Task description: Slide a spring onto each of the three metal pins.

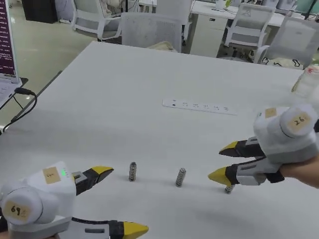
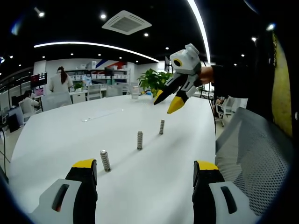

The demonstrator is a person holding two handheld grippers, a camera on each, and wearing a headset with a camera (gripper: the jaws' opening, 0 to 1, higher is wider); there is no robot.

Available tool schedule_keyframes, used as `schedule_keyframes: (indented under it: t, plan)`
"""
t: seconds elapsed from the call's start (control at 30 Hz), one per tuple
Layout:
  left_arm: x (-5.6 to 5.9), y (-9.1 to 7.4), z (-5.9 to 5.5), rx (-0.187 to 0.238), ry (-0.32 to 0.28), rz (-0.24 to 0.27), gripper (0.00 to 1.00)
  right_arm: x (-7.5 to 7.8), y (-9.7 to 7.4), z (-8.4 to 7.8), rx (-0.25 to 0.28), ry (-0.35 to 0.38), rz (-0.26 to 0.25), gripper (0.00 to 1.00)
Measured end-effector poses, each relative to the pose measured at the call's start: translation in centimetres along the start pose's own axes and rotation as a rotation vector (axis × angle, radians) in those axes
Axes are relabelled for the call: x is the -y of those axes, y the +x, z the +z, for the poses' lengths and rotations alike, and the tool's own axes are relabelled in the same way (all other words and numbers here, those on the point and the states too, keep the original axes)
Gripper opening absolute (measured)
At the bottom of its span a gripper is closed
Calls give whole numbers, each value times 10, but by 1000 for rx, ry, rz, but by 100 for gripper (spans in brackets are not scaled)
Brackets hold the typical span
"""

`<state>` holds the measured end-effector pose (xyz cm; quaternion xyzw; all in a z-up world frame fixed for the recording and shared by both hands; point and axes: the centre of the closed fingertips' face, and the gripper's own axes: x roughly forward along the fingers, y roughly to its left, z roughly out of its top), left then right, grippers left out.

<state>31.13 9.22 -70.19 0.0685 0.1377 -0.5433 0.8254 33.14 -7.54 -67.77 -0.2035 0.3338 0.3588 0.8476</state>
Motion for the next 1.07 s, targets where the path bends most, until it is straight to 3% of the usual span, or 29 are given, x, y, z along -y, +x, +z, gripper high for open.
schedule_keyframes:
  t: [0.27,0.7,1.07]
  plan:
    - [2,-2,-1,2,-13,24,82,4,-18,-29,64,62,-45,43]
    - [-5,-5,-7,-2,-17,54,84,2,-30,-56,153,99,-110,54]
    - [-5,0,-10,-3,-26,68,85,-3,-22,-88,208,168,-127,69]
